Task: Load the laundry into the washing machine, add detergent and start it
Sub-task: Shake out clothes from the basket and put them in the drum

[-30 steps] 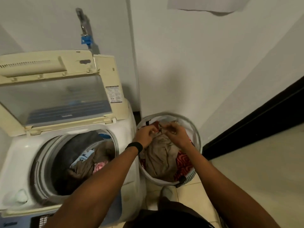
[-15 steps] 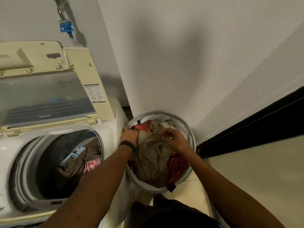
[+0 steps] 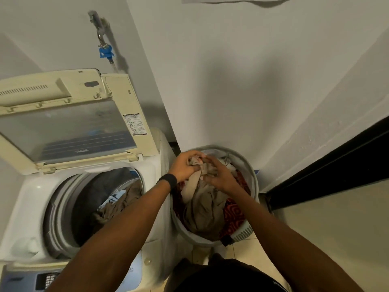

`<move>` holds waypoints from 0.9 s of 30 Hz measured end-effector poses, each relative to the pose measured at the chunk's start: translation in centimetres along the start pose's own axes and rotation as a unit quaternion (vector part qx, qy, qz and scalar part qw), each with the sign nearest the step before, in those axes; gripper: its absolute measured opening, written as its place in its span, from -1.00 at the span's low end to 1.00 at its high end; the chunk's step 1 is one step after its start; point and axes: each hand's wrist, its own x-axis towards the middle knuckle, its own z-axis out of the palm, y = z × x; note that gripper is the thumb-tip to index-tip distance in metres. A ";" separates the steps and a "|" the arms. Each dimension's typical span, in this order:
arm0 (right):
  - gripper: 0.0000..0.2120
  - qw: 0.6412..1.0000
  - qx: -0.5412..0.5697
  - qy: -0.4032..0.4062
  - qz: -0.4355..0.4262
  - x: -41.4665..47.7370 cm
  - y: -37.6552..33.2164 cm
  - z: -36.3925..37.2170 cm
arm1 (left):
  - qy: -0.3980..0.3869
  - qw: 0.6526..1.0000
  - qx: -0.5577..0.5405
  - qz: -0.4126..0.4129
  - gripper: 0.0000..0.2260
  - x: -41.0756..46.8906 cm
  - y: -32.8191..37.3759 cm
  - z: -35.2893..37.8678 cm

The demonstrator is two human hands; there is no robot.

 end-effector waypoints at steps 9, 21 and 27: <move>-0.61 0.997 -0.018 0.049 -0.057 0.5 -1.7 -1.9 | 0.050 0.998 0.007 0.048 -0.63 -1.8 3.6 -2.0; -0.80 0.987 0.052 0.143 -0.058 -0.5 -3.6 -4.5 | 0.144 0.985 -0.093 0.030 -0.83 -2.3 5.0 -3.6; -0.85 0.977 0.096 0.179 -0.064 0.1 -4.5 -3.5 | 0.152 0.981 -0.113 0.034 -0.70 -2.2 7.5 -2.5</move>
